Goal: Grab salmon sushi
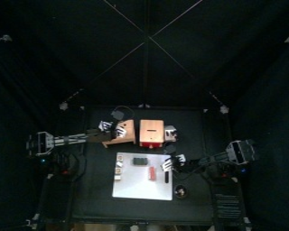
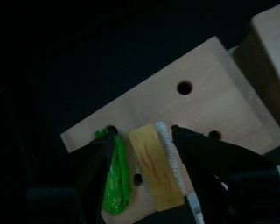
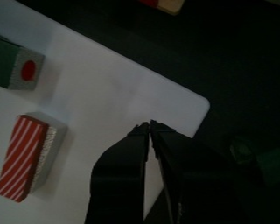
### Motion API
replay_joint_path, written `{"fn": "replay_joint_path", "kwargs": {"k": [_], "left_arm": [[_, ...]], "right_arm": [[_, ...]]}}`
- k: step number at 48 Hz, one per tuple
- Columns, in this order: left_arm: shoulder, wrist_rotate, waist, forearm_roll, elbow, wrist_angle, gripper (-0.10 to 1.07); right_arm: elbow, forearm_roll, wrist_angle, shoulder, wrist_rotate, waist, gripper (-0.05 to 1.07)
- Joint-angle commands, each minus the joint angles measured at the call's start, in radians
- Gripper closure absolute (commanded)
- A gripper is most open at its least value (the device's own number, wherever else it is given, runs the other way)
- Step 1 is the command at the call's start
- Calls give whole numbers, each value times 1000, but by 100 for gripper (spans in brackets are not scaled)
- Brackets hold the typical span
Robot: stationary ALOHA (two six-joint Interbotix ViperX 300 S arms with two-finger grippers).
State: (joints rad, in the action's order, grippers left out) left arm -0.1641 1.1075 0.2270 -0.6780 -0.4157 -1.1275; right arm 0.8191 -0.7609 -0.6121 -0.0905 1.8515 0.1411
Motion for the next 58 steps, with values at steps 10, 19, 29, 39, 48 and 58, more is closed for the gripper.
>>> {"fn": "replay_joint_path", "kwargs": {"k": [10,19,29,39,48,58], "left_arm": [[-106,46,-176,-190,-64,72,8],[-199,189,-259,-296,-198,156,8],[-307,379,-285,-388,-385,354,8],[-360,414,-288,-469,-502,517,8],[-362,413,-290,-511,-554,595,8],[-367,413,-290,-525,-580,606,8]], "right_arm": [[-46,64,14,-80,5,28,48],[-98,83,35,-43,8,41,47],[-181,84,37,20,6,71,33],[-245,147,25,89,5,87,14],[-296,202,14,155,3,94,4],[-333,247,-9,221,2,87,4]]}}
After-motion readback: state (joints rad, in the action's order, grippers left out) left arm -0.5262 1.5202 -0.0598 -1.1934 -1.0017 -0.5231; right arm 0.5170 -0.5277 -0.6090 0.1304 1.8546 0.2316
